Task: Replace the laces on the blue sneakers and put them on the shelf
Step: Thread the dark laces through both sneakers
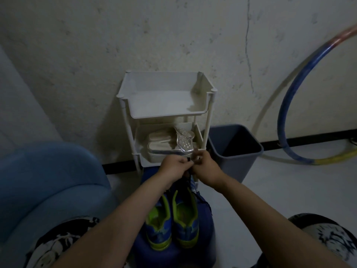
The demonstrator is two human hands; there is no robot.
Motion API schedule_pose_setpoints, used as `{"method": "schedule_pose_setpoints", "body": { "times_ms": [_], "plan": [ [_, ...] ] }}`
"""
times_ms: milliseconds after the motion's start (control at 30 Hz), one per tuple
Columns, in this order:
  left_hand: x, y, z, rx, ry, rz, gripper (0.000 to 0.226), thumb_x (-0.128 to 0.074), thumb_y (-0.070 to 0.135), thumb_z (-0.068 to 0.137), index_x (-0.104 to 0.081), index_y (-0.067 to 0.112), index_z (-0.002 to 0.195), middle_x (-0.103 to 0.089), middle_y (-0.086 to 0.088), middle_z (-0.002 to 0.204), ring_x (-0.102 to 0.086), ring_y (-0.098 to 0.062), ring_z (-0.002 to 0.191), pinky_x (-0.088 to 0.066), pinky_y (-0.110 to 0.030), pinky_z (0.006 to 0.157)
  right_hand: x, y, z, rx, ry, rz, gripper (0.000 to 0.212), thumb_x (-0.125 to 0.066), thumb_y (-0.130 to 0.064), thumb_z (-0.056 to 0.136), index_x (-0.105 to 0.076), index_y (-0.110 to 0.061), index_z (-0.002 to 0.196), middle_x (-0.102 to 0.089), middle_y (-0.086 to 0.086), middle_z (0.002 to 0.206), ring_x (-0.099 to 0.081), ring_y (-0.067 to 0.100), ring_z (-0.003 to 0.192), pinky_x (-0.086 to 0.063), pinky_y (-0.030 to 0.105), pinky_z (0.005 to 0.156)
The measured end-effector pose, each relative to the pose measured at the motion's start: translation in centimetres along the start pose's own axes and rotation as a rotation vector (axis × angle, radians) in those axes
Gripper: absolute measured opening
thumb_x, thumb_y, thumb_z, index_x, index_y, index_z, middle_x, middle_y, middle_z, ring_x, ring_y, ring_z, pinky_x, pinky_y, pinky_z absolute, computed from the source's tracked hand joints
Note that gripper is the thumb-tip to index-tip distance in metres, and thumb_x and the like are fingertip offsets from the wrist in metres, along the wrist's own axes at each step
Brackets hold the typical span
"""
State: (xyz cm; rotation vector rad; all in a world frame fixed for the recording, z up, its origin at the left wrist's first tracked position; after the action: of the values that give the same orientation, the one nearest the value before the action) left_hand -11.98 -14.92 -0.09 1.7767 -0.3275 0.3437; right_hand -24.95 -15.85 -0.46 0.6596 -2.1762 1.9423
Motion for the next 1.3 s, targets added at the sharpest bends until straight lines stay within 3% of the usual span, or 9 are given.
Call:
{"method": "schedule_pose_setpoints", "body": {
  "times_ms": [167, 233, 300, 467, 567, 767, 1033, 1167, 1300],
  "plan": [
    [2.2, 0.9, -0.6, 0.036, 0.079, -0.284, 0.008, -0.067, 0.014, 0.088, -0.073, 0.014, 0.082, -0.074, -0.003, 0.079, -0.057, -0.01, 0.054, -0.037, -0.019, 0.046, -1.9, -0.1, -0.4, -0.061, -0.198, 0.079, 0.036, -0.066, -0.016, 0.084, -0.06, -0.015, 0.12, -0.071, 0.004, 0.093, -0.068, 0.008, 0.074, -0.048, 0.018, 0.059],
    [3.5, 0.8, -0.6, 0.041, 0.141, -0.353, 0.01, -0.066, 0.015, 0.089, -0.07, 0.015, 0.08, -0.075, -0.002, 0.081, -0.057, -0.011, 0.054, -0.038, -0.021, 0.047, -2.2, -0.9, -0.8, -0.023, -0.229, 0.016, 0.011, -0.062, -0.016, 0.092, -0.068, -0.009, 0.098, -0.067, 0.002, 0.074, -0.06, 0.007, 0.062, -0.045, 0.016, 0.057],
    [5.2, 0.5, -0.4, 0.034, 0.227, -0.355, 0.009, -0.067, 0.014, 0.088, -0.065, 0.016, 0.079, -0.074, -0.002, 0.078, -0.058, -0.015, 0.053, -0.042, -0.024, 0.05, -2.1, -0.6, -0.8, -0.013, -0.216, -0.073, 0.022, -0.061, -0.021, 0.095, -0.07, -0.005, 0.083, -0.063, 0.002, 0.064, -0.056, 0.009, 0.058, -0.047, 0.02, 0.06],
    [7.8, -0.8, -0.4, 0.054, 0.189, 0.752, 0.068, -0.068, 0.023, 0.08, -0.029, 0.023, 0.137, -0.053, -0.01, 0.125, -0.058, -0.035, 0.11, -0.053, -0.046, 0.087, -2.2, -0.9, -0.6, -0.007, -0.198, -0.083, 0.023, -0.061, -0.021, 0.094, -0.073, -0.003, 0.085, -0.063, 0.004, 0.064, -0.058, 0.012, 0.061, -0.05, 0.028, 0.067],
    [5.6, 0.3, -1.4, -0.105, 0.043, 0.72, 0.056, -0.059, 0.012, 0.085, -0.047, 0.027, 0.138, -0.04, -0.007, 0.139, -0.038, -0.028, 0.13, -0.039, -0.038, 0.106, -2.9, -2.1, -0.9, 0.047, -0.229, -0.061, 0.02, -0.062, -0.018, 0.094, -0.075, -0.006, 0.086, -0.061, 0.002, 0.065, -0.055, 0.01, 0.061, -0.048, 0.025, 0.063],
    [2.5, 0.9, -2.3, -0.058, -0.235, 0.085, 0.026, -0.054, 0.001, 0.087, -0.069, 0.018, 0.098, -0.072, -0.004, 0.083, -0.068, -0.018, 0.083, -0.053, -0.034, 0.079, -2.5, -4.0, -0.7, 0.172, -0.196, 0.11, 0.006, -0.059, -0.006, 0.096, -0.063, -0.01, 0.098, -0.065, 0.009, 0.071, -0.058, 0.016, 0.06, -0.048, 0.027, 0.057],
    [7.0, -0.2, -0.5, -0.13, -0.188, 0.595, 0.03, -0.06, 0.032, 0.094, -0.068, 0.022, 0.067, -0.062, 0.003, 0.067, -0.054, -0.01, 0.064, -0.038, -0.024, 0.057, -0.5, -1.7, 0.6, 0.147, -0.039, -0.066, 0.017, -0.06, -0.012, 0.096, -0.072, -0.014, 0.108, -0.071, 0.013, 0.09, -0.067, 0.027, 0.078, -0.057, 0.034, 0.076],
    [9.7, -0.9, 0.2, -0.081, -0.141, 0.669, 0.035, -0.057, 0.041, 0.095, -0.066, 0.027, 0.065, -0.068, -0.005, 0.079, -0.061, -0.017, 0.074, -0.043, -0.028, 0.066, 0.5, -1.1, 1.0, 0.126, 0.045, -0.252, 0.021, -0.058, -0.016, 0.098, -0.075, -0.01, 0.11, -0.069, -0.004, 0.089, -0.061, 0.005, 0.075, -0.047, 0.024, 0.076],
    [10.3, -1.1, 0.3, -0.1, -0.07, 0.728, 0.042, -0.055, 0.051, 0.093, -0.065, 0.015, 0.073, -0.066, -0.009, 0.077, -0.064, -0.024, 0.076, -0.051, -0.037, 0.072, 0.0, 0.3, 1.4, 0.013, -0.007, -0.598, 0.026, -0.054, -0.011, 0.095, -0.075, -0.014, 0.111, -0.072, 0.007, 0.107, -0.066, 0.02, 0.094, -0.049, 0.027, 0.077]
  ]
}}
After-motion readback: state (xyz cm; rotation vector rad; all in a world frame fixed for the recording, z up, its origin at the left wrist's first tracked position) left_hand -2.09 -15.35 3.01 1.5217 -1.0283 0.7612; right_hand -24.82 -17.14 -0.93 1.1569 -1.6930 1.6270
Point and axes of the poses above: each hand's wrist, its own z-axis towards the middle knuckle, its own x-axis out of the back of the hand, y = z × x, the point moved 9 cm from there along z, towards the middle knuckle
